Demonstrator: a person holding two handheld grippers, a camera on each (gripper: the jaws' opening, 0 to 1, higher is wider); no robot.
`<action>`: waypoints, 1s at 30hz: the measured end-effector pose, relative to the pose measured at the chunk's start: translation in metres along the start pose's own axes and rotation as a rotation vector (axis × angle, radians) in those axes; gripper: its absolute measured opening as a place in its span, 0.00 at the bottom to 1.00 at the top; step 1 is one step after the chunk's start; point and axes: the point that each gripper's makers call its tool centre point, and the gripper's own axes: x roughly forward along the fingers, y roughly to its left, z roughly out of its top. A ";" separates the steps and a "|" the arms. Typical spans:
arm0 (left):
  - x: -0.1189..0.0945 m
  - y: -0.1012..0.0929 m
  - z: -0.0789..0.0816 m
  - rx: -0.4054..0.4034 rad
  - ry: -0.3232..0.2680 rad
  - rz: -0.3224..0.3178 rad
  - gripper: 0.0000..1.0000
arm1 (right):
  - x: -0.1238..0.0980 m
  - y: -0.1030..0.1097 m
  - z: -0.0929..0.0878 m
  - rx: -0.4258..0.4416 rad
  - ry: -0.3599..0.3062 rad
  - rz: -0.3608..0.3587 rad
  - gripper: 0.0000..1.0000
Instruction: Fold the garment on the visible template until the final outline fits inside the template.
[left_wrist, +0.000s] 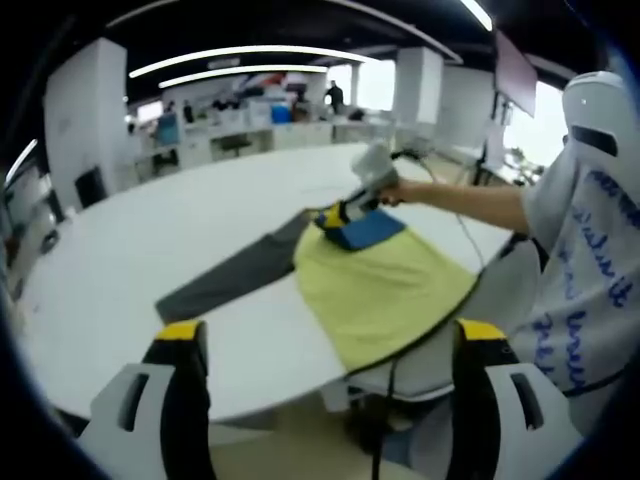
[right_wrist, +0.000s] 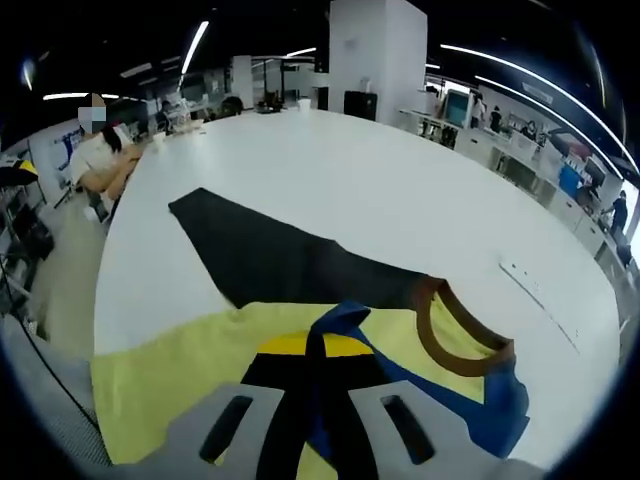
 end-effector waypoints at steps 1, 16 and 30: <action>0.000 0.001 -0.001 -0.004 0.000 0.001 0.98 | 0.002 0.000 -0.001 0.001 0.002 0.001 0.02; -0.002 0.007 -0.011 -0.035 0.019 0.005 0.97 | 0.023 0.012 -0.009 0.004 0.028 0.036 0.02; -0.001 0.011 -0.014 -0.042 0.022 -0.003 0.96 | 0.029 0.014 -0.004 -0.007 0.005 0.038 0.09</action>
